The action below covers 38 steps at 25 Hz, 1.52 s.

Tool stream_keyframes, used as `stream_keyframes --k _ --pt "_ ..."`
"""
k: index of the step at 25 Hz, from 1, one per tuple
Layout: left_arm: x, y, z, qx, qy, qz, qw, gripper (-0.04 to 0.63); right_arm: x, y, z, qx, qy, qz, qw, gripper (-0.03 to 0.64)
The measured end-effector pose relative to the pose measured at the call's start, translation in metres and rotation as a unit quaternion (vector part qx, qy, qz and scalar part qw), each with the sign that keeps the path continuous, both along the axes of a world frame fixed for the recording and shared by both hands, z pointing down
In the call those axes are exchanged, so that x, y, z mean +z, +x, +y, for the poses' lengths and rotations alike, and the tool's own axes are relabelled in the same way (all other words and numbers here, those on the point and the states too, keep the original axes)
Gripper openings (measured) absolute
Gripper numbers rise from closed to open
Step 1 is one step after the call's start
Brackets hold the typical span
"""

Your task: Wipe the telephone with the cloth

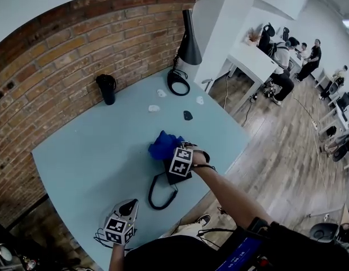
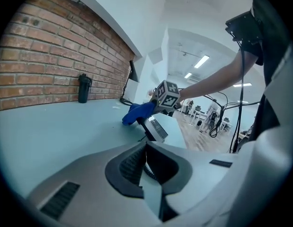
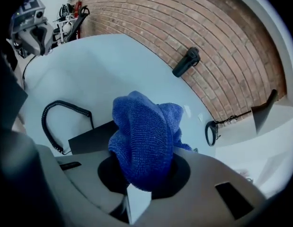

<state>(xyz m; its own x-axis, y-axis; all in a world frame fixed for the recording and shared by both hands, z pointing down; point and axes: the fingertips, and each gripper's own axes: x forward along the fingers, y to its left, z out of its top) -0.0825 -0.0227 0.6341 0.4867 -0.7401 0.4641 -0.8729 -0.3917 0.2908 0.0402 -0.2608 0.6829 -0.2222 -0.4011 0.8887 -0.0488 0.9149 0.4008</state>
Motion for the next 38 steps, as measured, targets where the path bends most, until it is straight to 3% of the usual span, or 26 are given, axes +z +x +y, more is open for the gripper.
stream_keyframes --k 4,24,38 --pt "0.006 0.006 -0.002 0.007 -0.005 0.001 1.0 0.006 0.006 -0.003 0.01 -0.01 -0.042 0.019 0.999 0.055" --pt "0.007 0.019 -0.001 0.024 0.001 -0.003 0.9997 0.006 0.025 0.013 0.045 0.016 -0.054 0.021 0.998 0.055" --pt "0.004 0.023 -0.001 0.032 0.006 -0.004 0.9995 0.006 0.05 0.032 0.092 0.023 -0.086 0.028 0.996 0.055"
